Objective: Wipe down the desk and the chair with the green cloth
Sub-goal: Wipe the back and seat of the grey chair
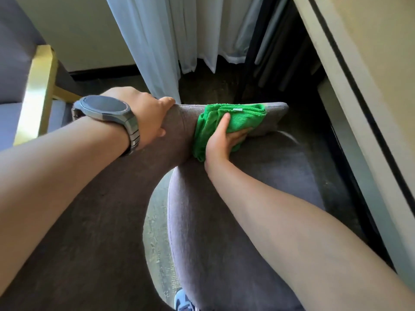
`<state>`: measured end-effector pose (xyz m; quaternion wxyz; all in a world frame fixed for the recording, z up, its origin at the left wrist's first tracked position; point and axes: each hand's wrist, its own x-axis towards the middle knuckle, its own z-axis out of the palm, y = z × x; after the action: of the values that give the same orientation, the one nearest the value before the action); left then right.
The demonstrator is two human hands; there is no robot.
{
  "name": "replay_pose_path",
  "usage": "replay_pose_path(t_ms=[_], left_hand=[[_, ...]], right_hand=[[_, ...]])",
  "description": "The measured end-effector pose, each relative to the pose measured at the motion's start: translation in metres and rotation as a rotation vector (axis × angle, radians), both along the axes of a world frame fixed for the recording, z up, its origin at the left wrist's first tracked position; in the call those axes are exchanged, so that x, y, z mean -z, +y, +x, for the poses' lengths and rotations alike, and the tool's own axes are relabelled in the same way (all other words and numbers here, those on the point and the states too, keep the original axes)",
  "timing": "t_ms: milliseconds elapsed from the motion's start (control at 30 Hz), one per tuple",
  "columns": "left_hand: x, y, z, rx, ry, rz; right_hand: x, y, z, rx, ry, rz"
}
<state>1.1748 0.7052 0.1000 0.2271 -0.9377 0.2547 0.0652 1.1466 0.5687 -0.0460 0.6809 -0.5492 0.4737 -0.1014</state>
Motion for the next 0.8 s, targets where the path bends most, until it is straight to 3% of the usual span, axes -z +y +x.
replay_pose_path(t_ms=[233,433,567,800], left_hand=[[-0.008,-0.002,-0.004,-0.052,0.023,-0.063],[-0.043,0.017,-0.011,-0.258,0.254,-0.490],[-0.064,0.053,-0.036,-0.359,0.211,-0.550],[-0.076,0.098,-0.108,-0.487,0.101,-0.592]], right_hand=[[-0.036,0.067,-0.042,-0.298,-0.192,-0.084],[-0.063,0.101,-0.093,-0.670,-0.285,-0.173],[-0.080,0.114,-0.115,-0.865,-0.290,-0.243],[-0.114,0.121,-0.144,-1.018,-0.316,-0.317]])
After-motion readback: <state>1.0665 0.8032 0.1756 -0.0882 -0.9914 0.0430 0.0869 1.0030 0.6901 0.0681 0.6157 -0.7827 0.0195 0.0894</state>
